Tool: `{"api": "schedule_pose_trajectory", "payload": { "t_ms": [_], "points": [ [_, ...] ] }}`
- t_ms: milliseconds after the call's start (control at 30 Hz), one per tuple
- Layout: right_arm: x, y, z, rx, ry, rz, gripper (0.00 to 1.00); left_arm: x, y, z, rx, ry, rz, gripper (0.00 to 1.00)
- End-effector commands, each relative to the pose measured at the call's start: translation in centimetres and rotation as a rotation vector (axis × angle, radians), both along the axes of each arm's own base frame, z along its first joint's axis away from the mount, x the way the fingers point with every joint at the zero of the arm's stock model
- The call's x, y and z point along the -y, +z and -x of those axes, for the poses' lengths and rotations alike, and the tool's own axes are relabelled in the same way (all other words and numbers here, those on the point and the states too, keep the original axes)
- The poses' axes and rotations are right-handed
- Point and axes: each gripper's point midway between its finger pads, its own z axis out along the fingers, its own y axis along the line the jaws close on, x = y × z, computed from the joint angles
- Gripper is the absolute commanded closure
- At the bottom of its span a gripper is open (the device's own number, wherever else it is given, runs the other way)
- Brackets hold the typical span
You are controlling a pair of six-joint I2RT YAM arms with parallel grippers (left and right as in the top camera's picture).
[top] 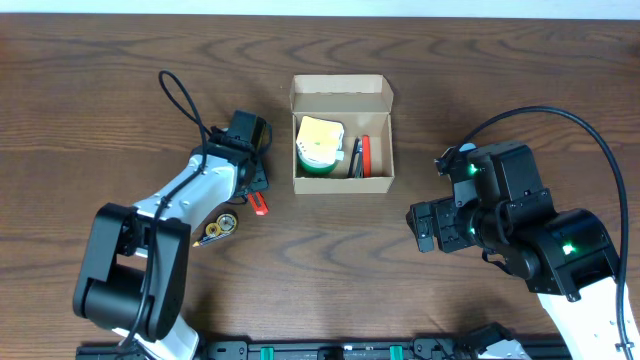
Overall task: Pack container
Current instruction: 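Move the left gripper left of the box and grasp the red box cutter, then carry the red box cutter into the box and release it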
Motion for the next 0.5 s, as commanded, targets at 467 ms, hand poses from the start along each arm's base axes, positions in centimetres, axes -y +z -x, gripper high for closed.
{"api": "schedule_pose_trajectory", "payload": {
  "t_ms": [467],
  "points": [
    [-0.20,0.08,0.09,0.003,0.018,0.001,0.01,0.06,-1.29,0.39,-0.037,-0.022,0.010,0.74]
  ]
}}
